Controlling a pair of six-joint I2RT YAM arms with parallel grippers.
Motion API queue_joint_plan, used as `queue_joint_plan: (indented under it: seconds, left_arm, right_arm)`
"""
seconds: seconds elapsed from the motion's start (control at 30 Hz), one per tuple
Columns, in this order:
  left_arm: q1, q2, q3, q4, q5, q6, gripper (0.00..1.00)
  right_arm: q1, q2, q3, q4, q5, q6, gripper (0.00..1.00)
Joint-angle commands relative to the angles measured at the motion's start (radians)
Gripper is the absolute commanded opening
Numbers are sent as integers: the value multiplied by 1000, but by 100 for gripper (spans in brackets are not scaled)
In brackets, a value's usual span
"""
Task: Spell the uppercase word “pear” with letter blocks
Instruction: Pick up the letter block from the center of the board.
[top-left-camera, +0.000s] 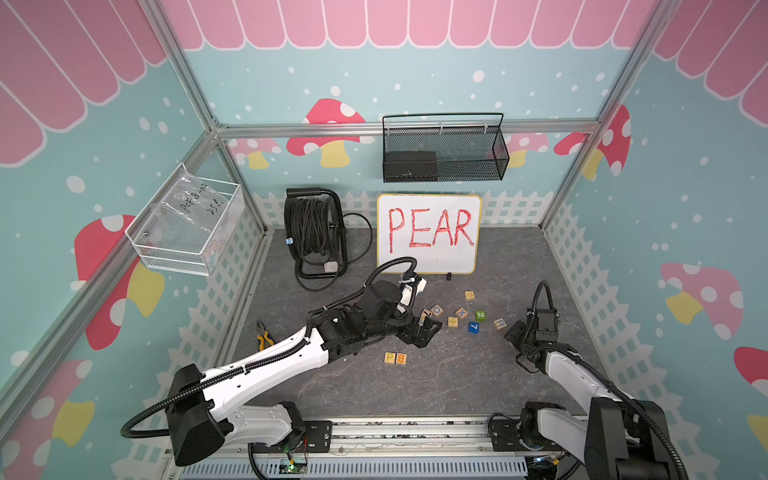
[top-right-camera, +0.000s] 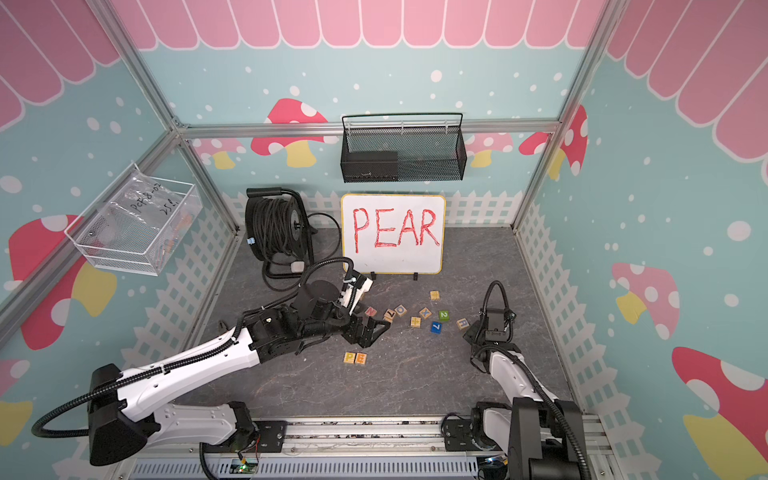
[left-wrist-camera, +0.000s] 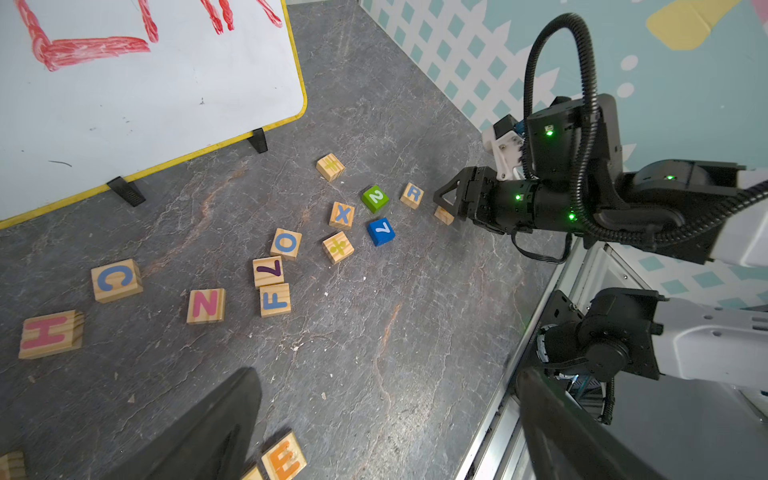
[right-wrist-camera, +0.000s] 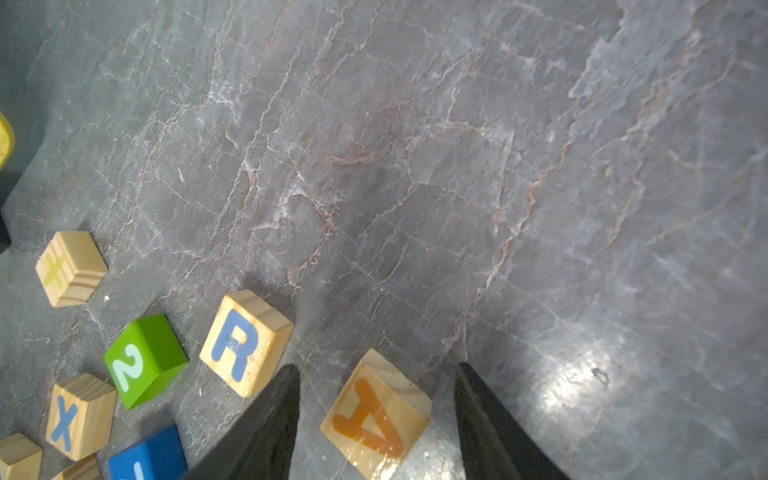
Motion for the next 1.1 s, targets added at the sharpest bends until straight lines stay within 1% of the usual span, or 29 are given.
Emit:
queue_joint_plan:
  seconds: [0.0, 0.13, 0.23, 0.37, 0.6, 0.7, 0.83, 0.9, 1.07]
  left_arm:
    - [-8, -18, 6, -11, -20, 10, 99]
    - [-10, -20, 6, -13, -27, 13, 99]
    - [-10, -17, 6, -13, -30, 14, 99]
    - [-10, -12, 7, -17, -29, 15, 99]
    - [-11, -15, 6, -17, -33, 16, 99]
    - [-11, -15, 9, -19, -36, 17, 99]
    - [-11, -18, 9, -19, -39, 19, 100]
    - [-11, -19, 8, -19, -39, 19, 99]
    - [-13, -19, 8, -19, -37, 16, 99]
  right_arm:
    - [-3, 28, 8, 2, -6, -5, 59]
    - [-2, 69, 11, 7, -11, -14, 57]
    - [-1, 89, 11, 18, -20, -17, 53]
    - [2, 99, 8, 26, -45, -23, 48]
    - [18, 113, 3, 27, -52, -39, 43]
    - [28, 121, 11, 9, -43, -63, 44]
    - [53, 112, 23, -40, 1, -96, 45]
    - [67, 105, 20, -55, 9, -109, 47]
    - [108, 115, 35, -80, 20, -108, 48]
